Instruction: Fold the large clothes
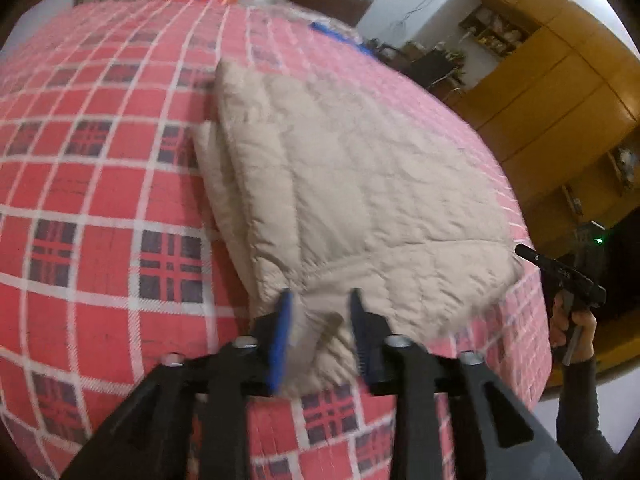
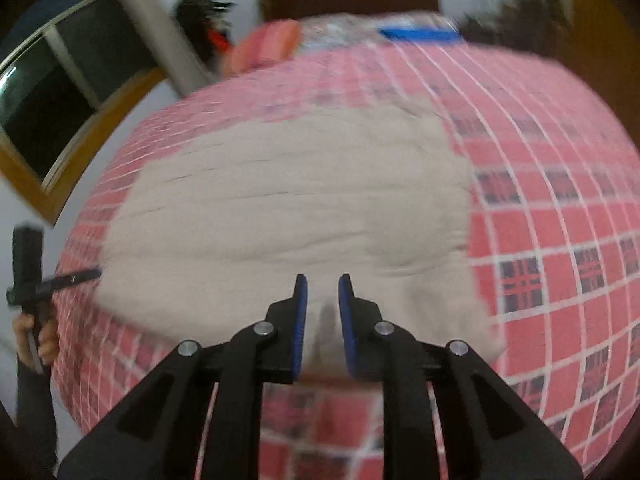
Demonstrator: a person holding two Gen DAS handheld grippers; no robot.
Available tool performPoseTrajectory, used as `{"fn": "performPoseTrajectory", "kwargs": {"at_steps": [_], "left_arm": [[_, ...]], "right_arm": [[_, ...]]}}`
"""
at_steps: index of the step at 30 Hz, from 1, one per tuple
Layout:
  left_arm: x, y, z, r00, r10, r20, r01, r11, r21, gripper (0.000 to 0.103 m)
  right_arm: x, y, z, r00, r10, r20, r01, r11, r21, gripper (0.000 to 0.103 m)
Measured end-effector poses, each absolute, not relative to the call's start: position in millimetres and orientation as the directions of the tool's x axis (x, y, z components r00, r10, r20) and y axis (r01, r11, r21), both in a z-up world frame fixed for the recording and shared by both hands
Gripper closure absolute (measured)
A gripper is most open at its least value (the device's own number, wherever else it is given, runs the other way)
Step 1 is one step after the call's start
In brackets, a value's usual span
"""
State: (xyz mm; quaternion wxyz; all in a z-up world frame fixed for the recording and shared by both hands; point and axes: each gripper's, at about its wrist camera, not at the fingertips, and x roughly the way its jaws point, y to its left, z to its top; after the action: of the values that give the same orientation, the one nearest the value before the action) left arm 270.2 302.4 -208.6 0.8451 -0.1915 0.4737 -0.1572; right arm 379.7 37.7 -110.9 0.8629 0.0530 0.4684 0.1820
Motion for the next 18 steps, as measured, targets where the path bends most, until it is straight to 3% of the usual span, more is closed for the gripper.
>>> {"fn": "performPoseTrajectory", "kwargs": {"at_steps": [2, 6, 8, 14, 18], "left_arm": [[266, 309, -207, 0.518, -0.453, -0.726, 0.081, 0.871, -0.485, 0.047], [270, 338, -213, 0.527, -0.472, -0.707, 0.011, 0.835, -0.55, 0.04], [271, 345, -217, 0.511, -0.496, -0.702, -0.012, 0.813, -0.583, 0.03], [288, 374, -230, 0.491, -0.605, -0.627, -0.028, 0.708, -0.705, 0.022], [316, 381, -245, 0.474, -0.636, -0.609, -0.078, 0.659, -0.748, 0.022]], "right_arm": [[370, 65, -119, 0.468, 0.373, -0.801, -0.311, 0.918, 0.246, 0.085], [381, 99, -162, 0.433, 0.267, -0.861, -0.315, 0.94, 0.133, 0.087], [386, 101, -166, 0.429, 0.255, -0.866, -0.306, 0.944, 0.126, 0.087], [360, 122, -120, 0.503, 0.276, -0.819, -0.359, 0.929, 0.092, 0.08], [332, 183, -119, 0.553, 0.223, -0.803, -0.449, 0.891, -0.061, 0.068]]}}
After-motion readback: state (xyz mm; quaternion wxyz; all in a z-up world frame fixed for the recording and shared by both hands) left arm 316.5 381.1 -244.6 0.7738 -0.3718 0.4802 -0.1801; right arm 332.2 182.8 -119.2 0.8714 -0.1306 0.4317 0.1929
